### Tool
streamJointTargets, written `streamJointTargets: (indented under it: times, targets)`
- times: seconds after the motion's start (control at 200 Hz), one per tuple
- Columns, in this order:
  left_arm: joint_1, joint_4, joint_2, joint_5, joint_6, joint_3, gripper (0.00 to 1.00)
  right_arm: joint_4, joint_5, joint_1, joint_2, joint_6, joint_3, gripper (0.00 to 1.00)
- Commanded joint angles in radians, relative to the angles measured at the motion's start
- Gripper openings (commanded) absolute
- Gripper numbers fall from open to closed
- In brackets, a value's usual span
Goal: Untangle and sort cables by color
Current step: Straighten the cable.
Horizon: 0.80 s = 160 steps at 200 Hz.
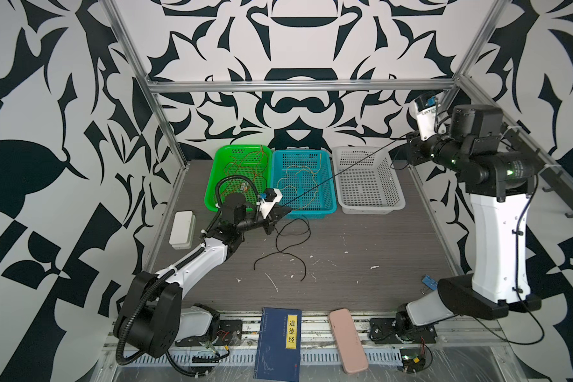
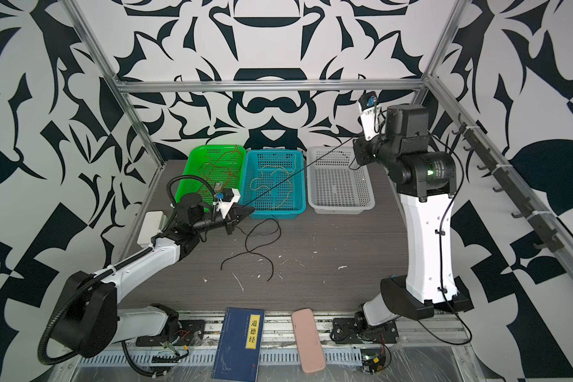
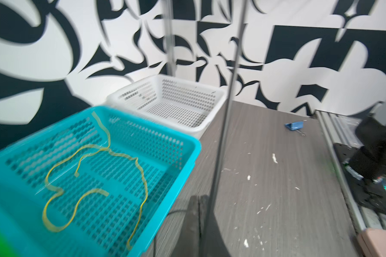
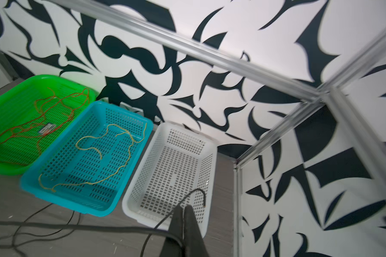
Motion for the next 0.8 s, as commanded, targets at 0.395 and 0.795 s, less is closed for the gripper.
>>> streamJointTargets:
  times: [0.395, 0.795]
  targets:
    - [0.092, -0.119, 0.064, -0.081, -0.075, -0.055, 0.00, 0.809, 0.539, -0.088, -0.137, -0.208, 0.149, 0.00]
    - [0.106, -0.162, 0.127, 0.121, -0.302, 0.378, 0.00, 0.731, 0.385, -0.073, -0.218, -0.018, -0.089, 0.00]
